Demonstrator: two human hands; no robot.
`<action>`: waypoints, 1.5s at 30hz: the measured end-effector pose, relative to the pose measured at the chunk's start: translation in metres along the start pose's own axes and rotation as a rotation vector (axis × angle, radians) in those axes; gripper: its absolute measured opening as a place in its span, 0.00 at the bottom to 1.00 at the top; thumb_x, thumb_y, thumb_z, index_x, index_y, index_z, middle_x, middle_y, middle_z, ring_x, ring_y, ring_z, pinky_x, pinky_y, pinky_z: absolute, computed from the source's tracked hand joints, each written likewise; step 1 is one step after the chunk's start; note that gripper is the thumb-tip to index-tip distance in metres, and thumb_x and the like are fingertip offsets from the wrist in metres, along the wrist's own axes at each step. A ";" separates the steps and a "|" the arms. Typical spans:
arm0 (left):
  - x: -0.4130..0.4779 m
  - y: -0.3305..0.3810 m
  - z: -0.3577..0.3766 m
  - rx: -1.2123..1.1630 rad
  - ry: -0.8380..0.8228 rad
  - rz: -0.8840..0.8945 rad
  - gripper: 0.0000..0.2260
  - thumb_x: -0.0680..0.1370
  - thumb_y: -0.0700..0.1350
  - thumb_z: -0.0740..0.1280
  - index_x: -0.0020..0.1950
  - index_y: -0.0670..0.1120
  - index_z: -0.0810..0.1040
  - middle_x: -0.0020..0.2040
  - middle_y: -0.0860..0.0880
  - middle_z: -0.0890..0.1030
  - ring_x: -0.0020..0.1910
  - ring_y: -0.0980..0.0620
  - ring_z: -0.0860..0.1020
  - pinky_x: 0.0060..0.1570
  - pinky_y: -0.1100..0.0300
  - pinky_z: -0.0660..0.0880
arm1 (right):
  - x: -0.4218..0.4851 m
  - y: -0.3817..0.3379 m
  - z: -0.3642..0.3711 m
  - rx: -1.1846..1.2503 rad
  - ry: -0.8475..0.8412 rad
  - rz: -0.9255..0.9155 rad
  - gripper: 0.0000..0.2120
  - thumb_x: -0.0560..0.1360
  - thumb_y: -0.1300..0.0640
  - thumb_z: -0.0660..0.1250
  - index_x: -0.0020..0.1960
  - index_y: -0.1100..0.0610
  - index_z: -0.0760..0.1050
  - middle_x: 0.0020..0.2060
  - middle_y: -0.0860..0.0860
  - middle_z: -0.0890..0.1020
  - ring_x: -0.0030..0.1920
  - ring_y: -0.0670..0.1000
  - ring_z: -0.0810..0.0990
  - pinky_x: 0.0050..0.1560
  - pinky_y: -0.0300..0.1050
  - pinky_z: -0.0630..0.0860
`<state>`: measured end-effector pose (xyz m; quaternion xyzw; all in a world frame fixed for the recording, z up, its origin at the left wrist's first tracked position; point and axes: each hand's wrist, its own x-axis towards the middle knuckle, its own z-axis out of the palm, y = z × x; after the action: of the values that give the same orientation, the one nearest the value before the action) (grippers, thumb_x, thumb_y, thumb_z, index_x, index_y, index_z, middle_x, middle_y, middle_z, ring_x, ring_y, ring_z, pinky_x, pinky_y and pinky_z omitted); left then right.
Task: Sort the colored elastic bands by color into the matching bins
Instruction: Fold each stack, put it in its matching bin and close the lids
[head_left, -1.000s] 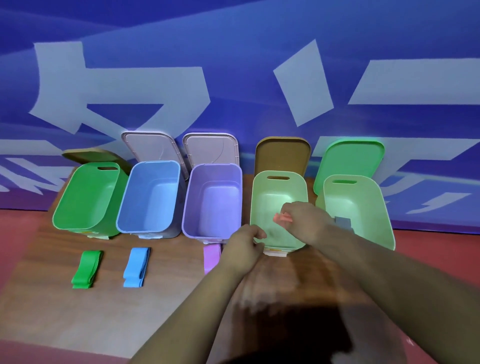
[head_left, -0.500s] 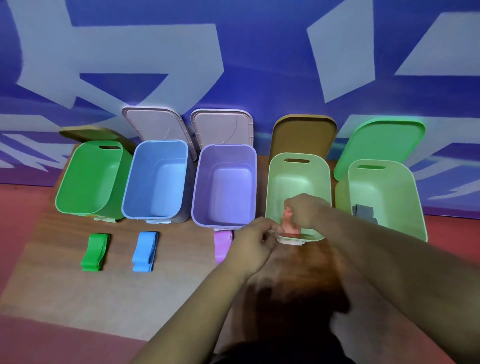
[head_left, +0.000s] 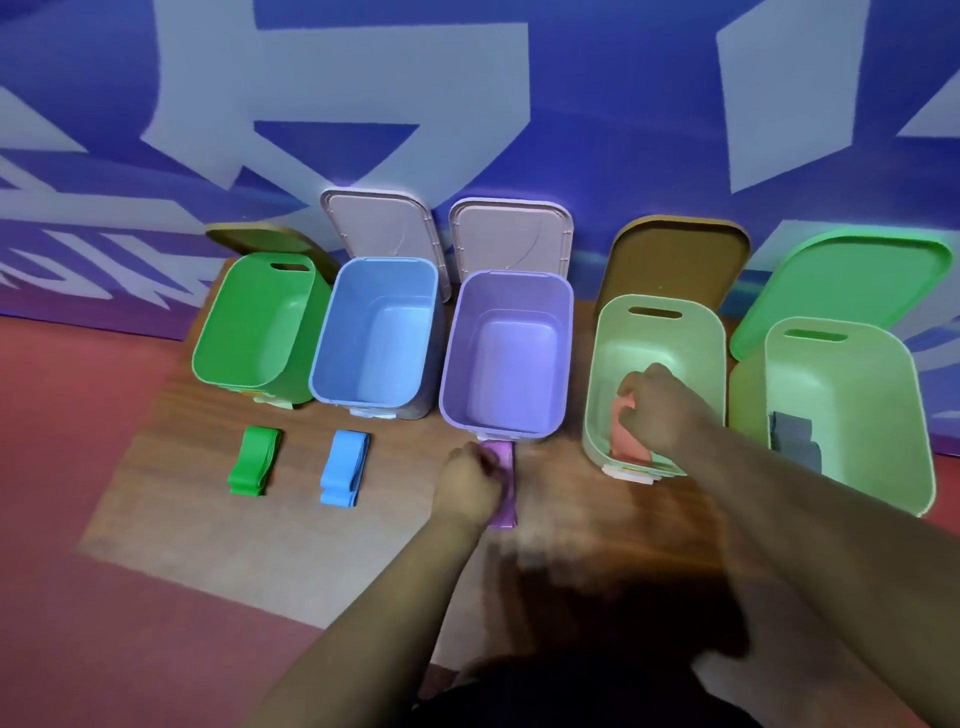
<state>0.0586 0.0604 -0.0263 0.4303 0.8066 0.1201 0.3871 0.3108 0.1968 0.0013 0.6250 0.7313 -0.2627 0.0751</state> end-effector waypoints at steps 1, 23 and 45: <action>0.010 -0.010 0.003 0.015 0.020 -0.033 0.03 0.75 0.43 0.67 0.43 0.45 0.77 0.46 0.41 0.82 0.45 0.38 0.81 0.40 0.56 0.70 | -0.007 -0.004 0.000 0.044 0.037 -0.001 0.15 0.78 0.54 0.67 0.64 0.52 0.80 0.58 0.55 0.75 0.55 0.59 0.81 0.60 0.53 0.79; 0.023 -0.024 0.011 -0.079 -0.014 -0.014 0.16 0.72 0.44 0.72 0.58 0.53 0.73 0.52 0.50 0.83 0.49 0.45 0.81 0.49 0.56 0.75 | -0.089 -0.043 0.022 0.334 0.478 -0.096 0.05 0.77 0.60 0.69 0.47 0.52 0.82 0.46 0.48 0.81 0.50 0.55 0.75 0.53 0.49 0.74; -0.131 0.026 -0.034 -0.669 -0.266 0.339 0.12 0.77 0.32 0.73 0.59 0.39 0.81 0.50 0.47 0.83 0.46 0.55 0.80 0.46 0.63 0.78 | -0.164 -0.037 0.050 0.542 0.204 -0.402 0.23 0.67 0.41 0.81 0.57 0.48 0.78 0.53 0.42 0.76 0.53 0.43 0.76 0.53 0.45 0.72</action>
<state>0.0924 -0.0222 0.0781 0.4191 0.5833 0.3816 0.5818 0.2991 0.0264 0.0412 0.4886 0.7473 -0.3929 -0.2201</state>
